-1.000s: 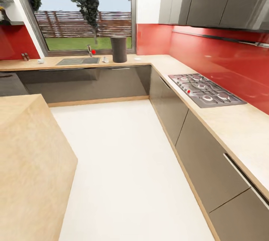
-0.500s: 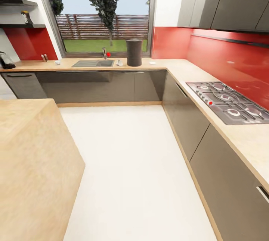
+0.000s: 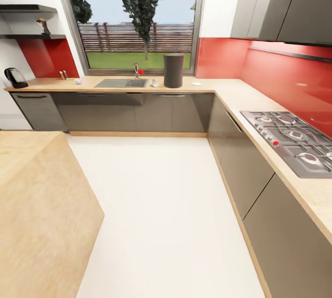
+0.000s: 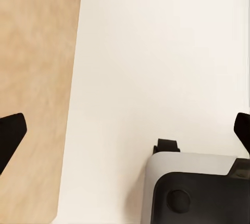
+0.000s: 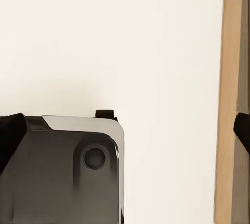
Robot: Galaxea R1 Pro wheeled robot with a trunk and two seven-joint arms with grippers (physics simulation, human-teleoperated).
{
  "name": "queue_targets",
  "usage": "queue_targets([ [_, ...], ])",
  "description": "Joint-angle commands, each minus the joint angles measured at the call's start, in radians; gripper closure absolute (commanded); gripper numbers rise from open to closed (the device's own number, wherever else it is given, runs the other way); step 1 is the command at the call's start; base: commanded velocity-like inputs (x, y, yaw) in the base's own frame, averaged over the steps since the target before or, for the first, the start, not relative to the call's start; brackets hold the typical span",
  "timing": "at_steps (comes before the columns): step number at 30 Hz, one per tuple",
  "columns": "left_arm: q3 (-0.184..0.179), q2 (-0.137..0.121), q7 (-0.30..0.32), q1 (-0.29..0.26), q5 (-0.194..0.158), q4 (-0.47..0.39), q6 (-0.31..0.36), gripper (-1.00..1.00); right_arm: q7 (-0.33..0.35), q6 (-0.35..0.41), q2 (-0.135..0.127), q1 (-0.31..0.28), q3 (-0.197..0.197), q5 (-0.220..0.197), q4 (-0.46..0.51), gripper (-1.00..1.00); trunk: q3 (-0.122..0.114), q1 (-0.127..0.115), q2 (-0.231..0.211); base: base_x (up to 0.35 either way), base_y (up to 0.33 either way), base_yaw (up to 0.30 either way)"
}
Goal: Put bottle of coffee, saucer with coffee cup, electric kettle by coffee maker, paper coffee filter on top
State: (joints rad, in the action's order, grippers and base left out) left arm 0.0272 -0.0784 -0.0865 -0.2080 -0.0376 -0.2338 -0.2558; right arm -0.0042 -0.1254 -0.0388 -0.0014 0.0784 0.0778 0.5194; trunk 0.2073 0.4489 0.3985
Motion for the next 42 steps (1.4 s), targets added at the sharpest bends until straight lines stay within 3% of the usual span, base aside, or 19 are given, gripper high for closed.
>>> queue_targets([
  [1, 0.002, 0.000, 0.001, -0.001, -0.004, 0.001, -0.003, -1.00, 0.000, -0.002, 0.000, 0.000, 0.003, 0.008, 0.000, -1.00, 0.000, 0.001, 0.001, 0.329, -0.139, 0.008],
  [11, 0.002, 0.000, 0.001, -0.001, -0.002, 0.001, -0.003, -1.00, 0.000, -0.002, 0.000, 0.000, 0.001, 0.009, 0.000, -1.00, -0.006, 0.001, 0.001, 0.326, -0.120, 0.002],
  [42, 0.002, 0.000, 0.001, -0.001, -0.002, 0.001, -0.003, -1.00, 0.000, -0.002, -0.004, 0.000, 0.000, 0.011, -0.001, -1.00, -0.006, 0.001, 0.001, 0.337, -0.002, 0.000],
])
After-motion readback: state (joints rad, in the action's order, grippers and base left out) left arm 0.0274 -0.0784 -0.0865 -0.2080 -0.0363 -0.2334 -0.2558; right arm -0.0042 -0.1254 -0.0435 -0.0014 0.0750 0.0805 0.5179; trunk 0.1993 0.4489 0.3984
